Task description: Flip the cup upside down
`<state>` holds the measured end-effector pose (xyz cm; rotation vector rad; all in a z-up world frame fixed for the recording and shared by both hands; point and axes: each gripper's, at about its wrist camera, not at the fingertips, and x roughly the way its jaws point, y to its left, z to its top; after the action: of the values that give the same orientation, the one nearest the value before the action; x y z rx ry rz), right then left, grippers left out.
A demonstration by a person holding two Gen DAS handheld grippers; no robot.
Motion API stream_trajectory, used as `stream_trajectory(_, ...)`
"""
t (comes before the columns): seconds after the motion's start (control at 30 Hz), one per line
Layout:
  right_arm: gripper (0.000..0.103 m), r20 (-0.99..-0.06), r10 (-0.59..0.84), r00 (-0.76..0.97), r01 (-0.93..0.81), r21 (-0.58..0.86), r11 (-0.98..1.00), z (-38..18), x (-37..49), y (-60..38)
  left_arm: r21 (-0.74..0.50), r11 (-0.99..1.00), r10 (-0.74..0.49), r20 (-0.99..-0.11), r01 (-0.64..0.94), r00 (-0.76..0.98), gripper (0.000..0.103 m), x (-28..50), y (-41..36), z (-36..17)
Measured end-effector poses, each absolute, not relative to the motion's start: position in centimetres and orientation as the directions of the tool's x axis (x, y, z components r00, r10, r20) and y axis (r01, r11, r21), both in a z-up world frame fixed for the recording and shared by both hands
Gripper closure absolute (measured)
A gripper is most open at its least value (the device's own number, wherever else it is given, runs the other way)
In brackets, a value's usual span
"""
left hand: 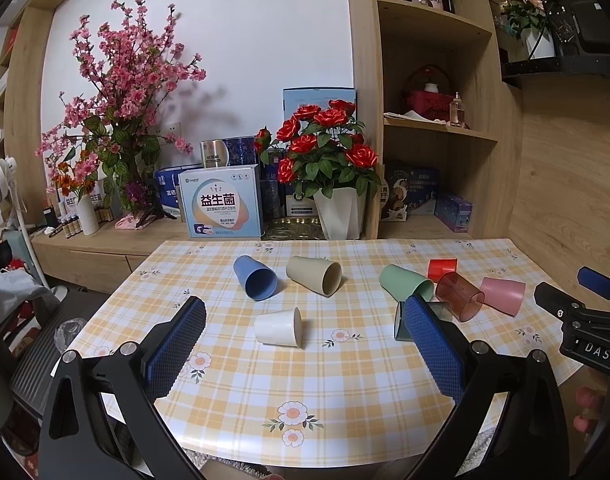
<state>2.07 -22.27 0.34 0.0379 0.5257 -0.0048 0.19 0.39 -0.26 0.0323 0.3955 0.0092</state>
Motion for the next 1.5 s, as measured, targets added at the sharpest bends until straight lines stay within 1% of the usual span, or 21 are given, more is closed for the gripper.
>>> stream_trajectory(1.0,0.015,-0.513,0.010,0.858,0.012,0.040,0.999,0.1,2.4,-22.3,0.031,1.000,0.011,-0.401,0.001,0.916,0.006,0.4,0.7,-0.6)
stream_trajectory(1.17,0.015,-0.526,0.017,0.850,0.013,0.053,0.998,-0.2,2.5,-22.3,0.021,1.000,-0.001,-0.421,0.011,0.907,0.006,0.6,0.9,-0.9)
stream_trajectory(1.37,0.015,-0.566,0.051,0.823,0.029,0.132,0.991,-1.0,3.5,-23.9,0.021,1.000,0.011,-0.455,-0.001,0.891,0.006,1.2,0.9,-1.3)
stream_trajectory(1.5,0.015,-0.580,0.044,0.813,0.049,0.144,0.988,-1.6,4.7,-25.0,0.025,1.000,0.016,-0.478,-0.004,0.878,0.006,1.8,1.0,-1.6)
